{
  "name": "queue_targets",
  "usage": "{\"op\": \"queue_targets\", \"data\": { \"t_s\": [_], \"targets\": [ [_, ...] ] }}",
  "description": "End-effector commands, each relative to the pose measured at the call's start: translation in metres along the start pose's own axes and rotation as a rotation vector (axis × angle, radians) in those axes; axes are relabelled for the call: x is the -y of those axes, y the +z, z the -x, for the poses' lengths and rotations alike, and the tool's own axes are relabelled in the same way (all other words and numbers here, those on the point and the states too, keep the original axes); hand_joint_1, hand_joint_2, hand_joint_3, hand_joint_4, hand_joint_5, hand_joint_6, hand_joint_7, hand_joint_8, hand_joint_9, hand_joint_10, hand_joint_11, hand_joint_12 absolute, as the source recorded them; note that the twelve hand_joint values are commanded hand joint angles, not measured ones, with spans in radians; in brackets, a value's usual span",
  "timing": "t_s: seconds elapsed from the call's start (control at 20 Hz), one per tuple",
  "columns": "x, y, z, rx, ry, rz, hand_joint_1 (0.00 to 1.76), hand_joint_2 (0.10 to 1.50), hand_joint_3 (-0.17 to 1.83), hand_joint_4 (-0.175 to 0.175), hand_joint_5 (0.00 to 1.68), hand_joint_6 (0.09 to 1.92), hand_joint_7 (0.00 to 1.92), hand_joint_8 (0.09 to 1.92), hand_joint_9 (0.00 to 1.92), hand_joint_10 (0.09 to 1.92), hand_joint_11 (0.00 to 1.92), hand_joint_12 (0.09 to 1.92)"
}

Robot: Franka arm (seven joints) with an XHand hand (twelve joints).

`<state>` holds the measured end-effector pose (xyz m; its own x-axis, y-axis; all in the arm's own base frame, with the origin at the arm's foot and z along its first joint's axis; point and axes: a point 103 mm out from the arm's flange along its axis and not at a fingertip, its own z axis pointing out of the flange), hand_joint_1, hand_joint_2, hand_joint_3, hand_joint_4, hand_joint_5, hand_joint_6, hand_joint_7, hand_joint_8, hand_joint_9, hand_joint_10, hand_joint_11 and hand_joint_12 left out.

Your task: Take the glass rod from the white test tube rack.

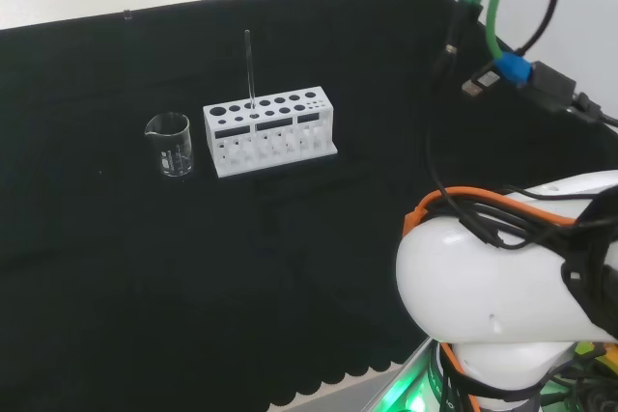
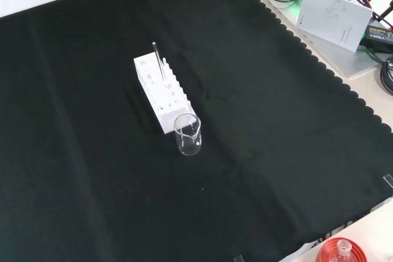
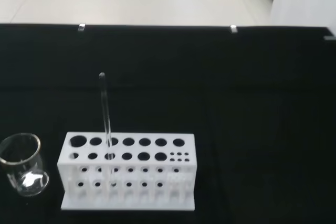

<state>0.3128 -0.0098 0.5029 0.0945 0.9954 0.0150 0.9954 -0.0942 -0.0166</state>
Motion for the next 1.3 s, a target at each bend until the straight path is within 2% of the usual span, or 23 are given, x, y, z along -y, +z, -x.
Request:
{"op": "queue_targets", "data": {
  "t_s": [0.05,0.1,0.2,0.45,0.6,0.95,1.3],
  "targets": [
    [-0.024,0.01,-0.018,-0.035,-0.051,-0.061,0.61,0.67,0.32,-0.07,0.23,0.09,0.16,0.84,0.25,0.97,0.27,1.46],
    [-0.035,0.019,-0.014,-0.022,-0.061,-0.091,0.61,0.67,0.32,-0.068,0.23,0.09,0.16,0.84,0.25,0.97,0.26,1.46],
    [-0.046,0.031,-0.019,0.017,-0.076,-0.109,0.61,0.67,0.32,-0.062,0.23,0.09,0.15,0.84,0.25,0.98,0.26,1.46],
    [-0.062,0.048,-0.026,-0.012,-0.089,-0.106,0.61,0.66,0.31,-0.05,0.24,0.09,0.14,0.85,0.28,1.0,0.29,1.47],
    [-0.071,0.058,-0.029,-0.01,-0.099,-0.143,0.63,0.66,0.31,-0.043,0.24,0.09,0.15,0.86,0.34,0.99,0.36,1.44],
    [-0.094,0.082,-0.032,-0.011,-0.125,-0.184,0.66,0.64,0.3,0.003,0.26,0.09,0.15,0.86,0.38,0.98,0.48,1.43],
    [-0.114,0.102,-0.039,-0.008,-0.145,-0.218,0.67,0.64,0.3,0.011,0.28,0.09,0.17,0.87,0.42,0.98,0.51,1.42]
  ]
}}
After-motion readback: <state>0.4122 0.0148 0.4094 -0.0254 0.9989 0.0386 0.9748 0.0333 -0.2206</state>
